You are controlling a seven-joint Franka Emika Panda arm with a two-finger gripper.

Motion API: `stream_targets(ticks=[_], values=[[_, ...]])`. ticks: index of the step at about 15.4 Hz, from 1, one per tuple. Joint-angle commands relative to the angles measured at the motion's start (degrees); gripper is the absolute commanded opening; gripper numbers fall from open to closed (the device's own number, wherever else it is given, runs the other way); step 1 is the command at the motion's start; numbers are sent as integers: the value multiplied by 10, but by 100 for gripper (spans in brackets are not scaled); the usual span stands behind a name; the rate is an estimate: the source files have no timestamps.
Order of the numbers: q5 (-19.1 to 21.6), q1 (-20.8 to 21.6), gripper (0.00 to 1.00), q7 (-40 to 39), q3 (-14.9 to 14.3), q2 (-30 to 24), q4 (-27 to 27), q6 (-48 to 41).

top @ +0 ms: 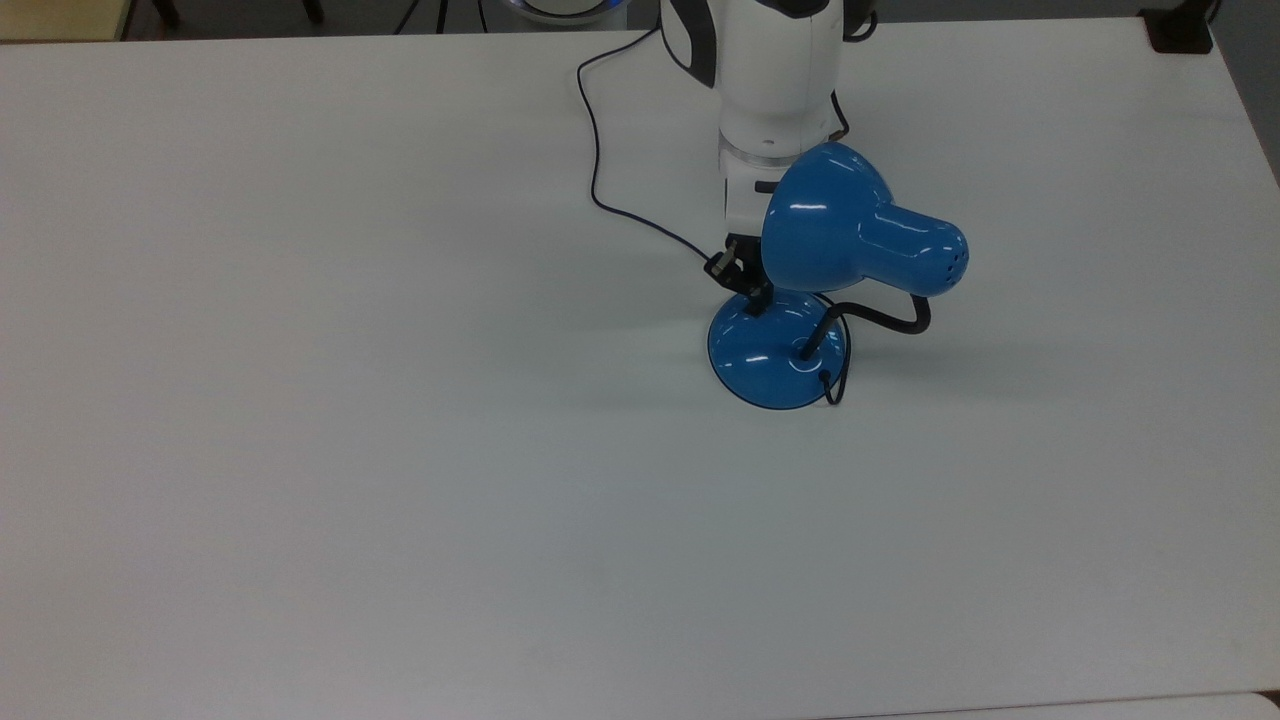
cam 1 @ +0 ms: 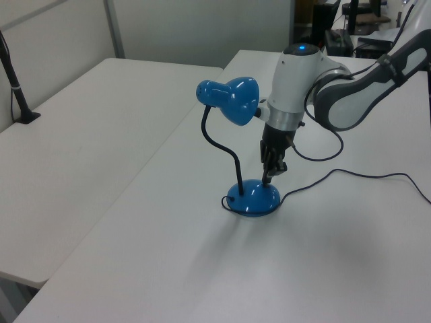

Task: Turn on the lamp
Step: 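Move the gripper down to the switch on the blue lamp base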

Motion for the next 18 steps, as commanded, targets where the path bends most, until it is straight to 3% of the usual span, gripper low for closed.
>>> stream_targets(ticks=[1, 18], values=[[18, -23, 0, -15, 27, 11, 1, 39], [18, -31, 0, -16, 29, 36, 15, 42]])
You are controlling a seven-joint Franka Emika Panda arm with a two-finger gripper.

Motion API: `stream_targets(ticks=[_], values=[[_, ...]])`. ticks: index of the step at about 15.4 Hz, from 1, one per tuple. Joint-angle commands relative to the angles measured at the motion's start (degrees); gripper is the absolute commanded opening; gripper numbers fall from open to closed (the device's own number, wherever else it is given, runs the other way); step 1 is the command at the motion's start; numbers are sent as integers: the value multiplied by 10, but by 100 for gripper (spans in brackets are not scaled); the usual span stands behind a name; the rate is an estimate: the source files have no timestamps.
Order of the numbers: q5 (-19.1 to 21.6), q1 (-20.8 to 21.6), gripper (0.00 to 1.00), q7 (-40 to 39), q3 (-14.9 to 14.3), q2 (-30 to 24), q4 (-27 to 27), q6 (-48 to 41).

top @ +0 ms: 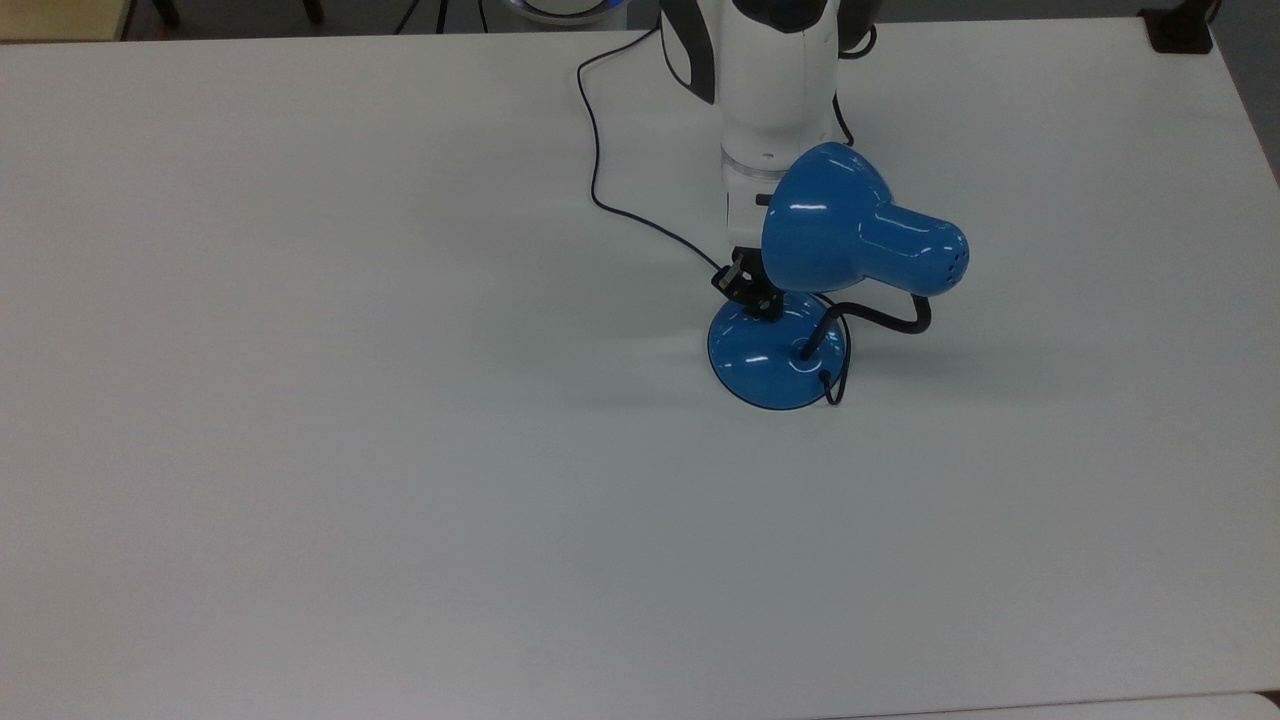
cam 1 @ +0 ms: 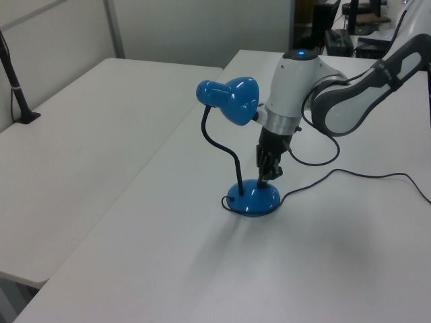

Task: Turn on the lamp
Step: 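Press down on the base switch with the gripper fingertips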

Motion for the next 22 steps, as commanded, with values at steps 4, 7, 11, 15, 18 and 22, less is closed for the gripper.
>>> stream_targets(ticks=[4, 7, 11, 15, 18, 22], values=[[12, -12, 0, -17, 7, 22, 11, 12], [12, -13, 0, -12, 7, 14, 10, 6], [12, -15, 0, -15, 6, 15, 7, 5], [12, -17, 0, -15, 7, 5, 8, -18], [12, -16, 0, -16, 7, 2, 8, -37], [12, -16, 0, -15, 7, -2, 9, -41]])
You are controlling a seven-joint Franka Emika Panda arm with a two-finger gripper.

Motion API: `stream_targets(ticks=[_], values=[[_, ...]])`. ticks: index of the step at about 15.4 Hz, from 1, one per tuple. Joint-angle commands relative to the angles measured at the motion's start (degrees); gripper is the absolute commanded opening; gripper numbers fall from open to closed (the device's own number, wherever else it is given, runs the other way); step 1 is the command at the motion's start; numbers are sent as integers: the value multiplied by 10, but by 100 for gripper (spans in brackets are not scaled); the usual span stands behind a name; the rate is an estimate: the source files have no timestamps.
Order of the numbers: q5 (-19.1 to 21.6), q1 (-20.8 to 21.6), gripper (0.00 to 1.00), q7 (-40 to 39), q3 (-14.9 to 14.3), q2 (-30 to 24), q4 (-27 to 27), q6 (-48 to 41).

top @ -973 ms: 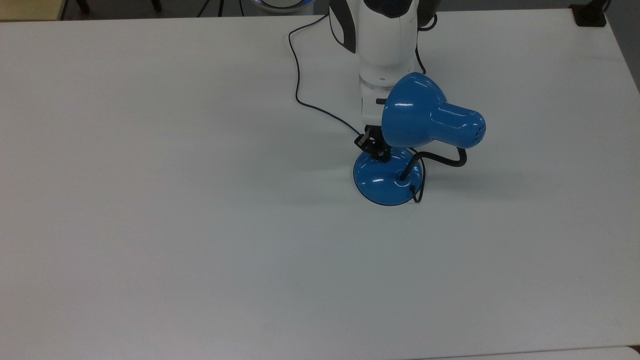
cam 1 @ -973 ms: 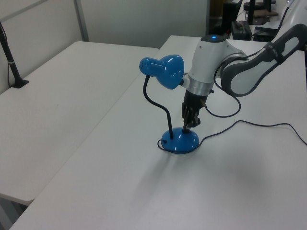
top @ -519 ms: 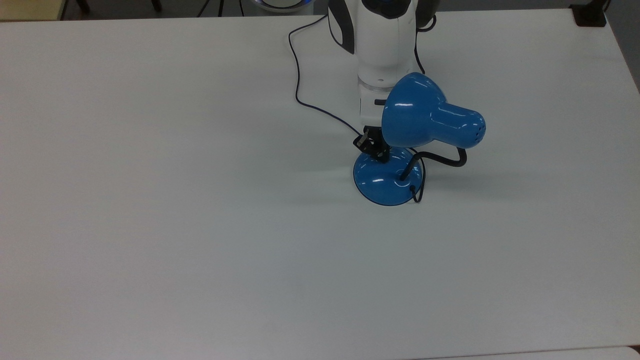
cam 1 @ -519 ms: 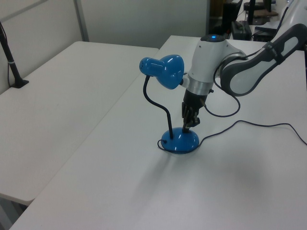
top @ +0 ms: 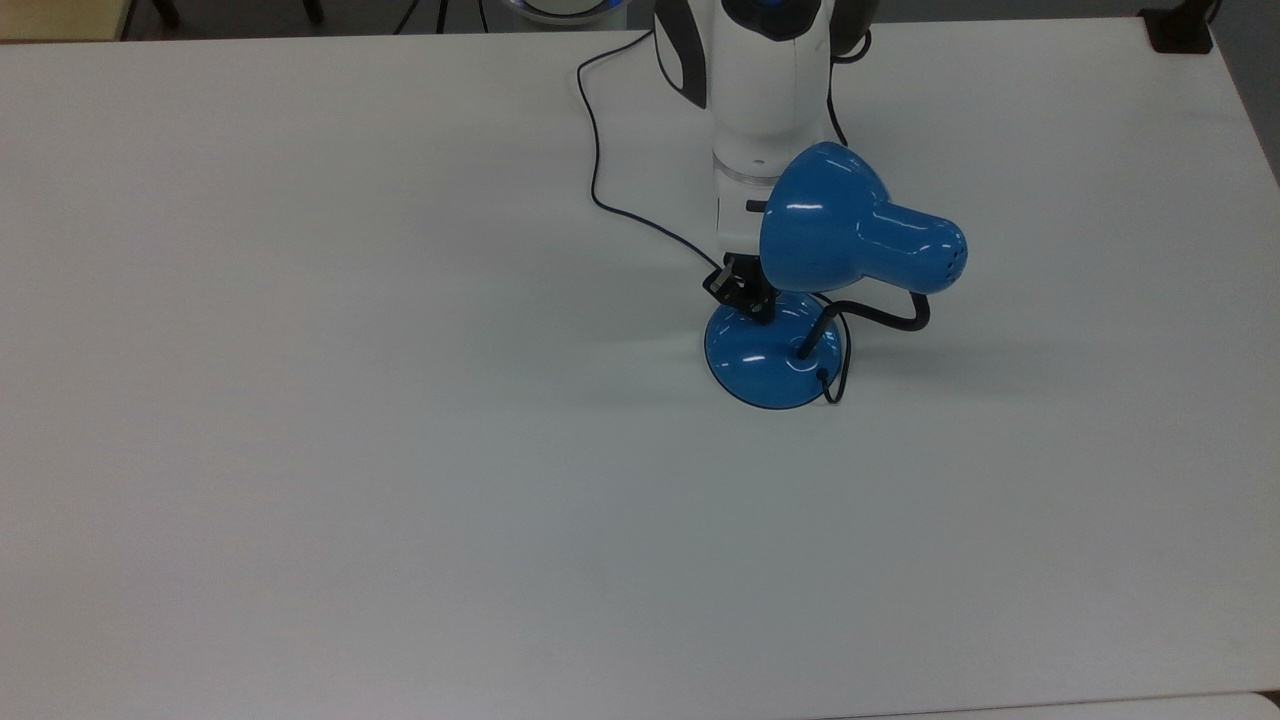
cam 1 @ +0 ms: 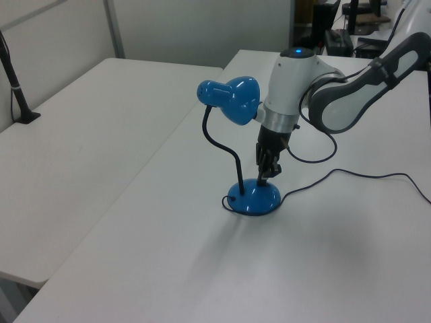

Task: Turn on the lamp
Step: 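Press down on the base switch with the gripper fingertips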

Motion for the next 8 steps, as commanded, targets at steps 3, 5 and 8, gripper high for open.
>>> stream_targets(ticks=[3, 5, 8], values=[[11, -9, 0, -15, 7, -9, -1, -33], [11, -9, 0, -14, 7, -10, -1, -34], [11, -10, 0, -12, 7, -16, 0, -46]])
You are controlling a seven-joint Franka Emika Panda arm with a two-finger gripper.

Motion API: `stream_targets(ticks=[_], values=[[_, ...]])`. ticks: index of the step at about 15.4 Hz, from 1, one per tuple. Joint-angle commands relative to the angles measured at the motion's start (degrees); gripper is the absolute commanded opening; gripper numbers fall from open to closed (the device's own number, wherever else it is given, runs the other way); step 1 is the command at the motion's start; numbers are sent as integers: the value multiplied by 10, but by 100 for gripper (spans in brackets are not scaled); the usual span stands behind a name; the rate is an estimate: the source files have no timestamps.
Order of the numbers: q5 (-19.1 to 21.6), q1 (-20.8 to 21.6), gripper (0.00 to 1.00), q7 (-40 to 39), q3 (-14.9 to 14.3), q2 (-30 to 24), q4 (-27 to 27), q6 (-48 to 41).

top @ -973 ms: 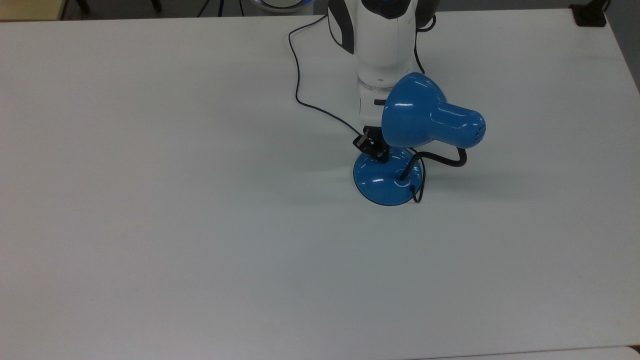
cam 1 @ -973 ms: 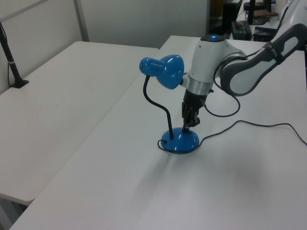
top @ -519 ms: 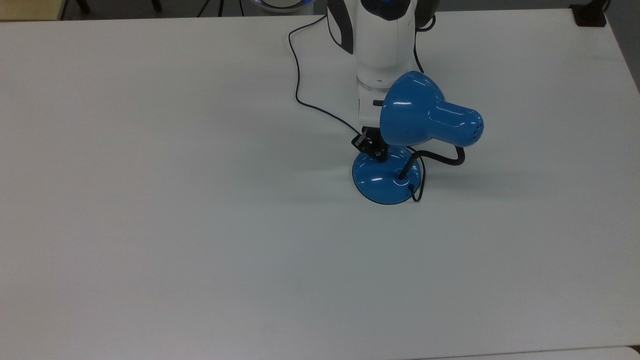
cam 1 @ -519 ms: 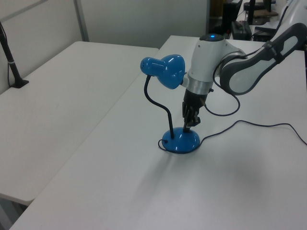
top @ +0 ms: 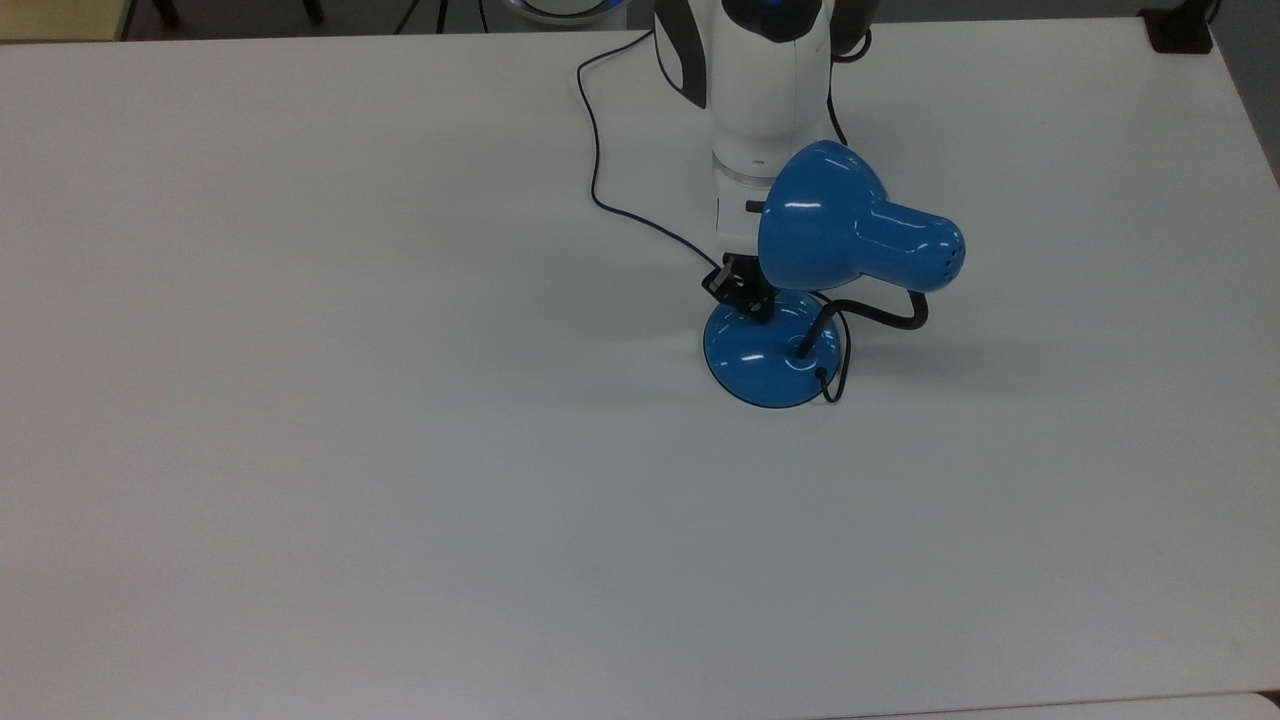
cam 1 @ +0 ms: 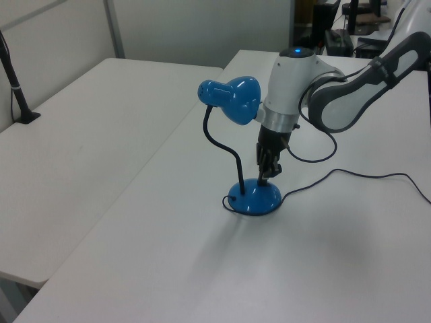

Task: Turn on the lamp
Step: 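Press down on the base switch with the gripper fingertips, then lift the gripper up and away from the lamp base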

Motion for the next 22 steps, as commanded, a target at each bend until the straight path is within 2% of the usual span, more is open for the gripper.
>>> stream_targets(ticks=[1, 8, 22], values=[[11, -8, 0, -11, 7, -16, -2, -38], [11, -8, 0, -12, 8, -16, -2, -56], [3, -17, 0, -17, 15, 24, -1, -19]])
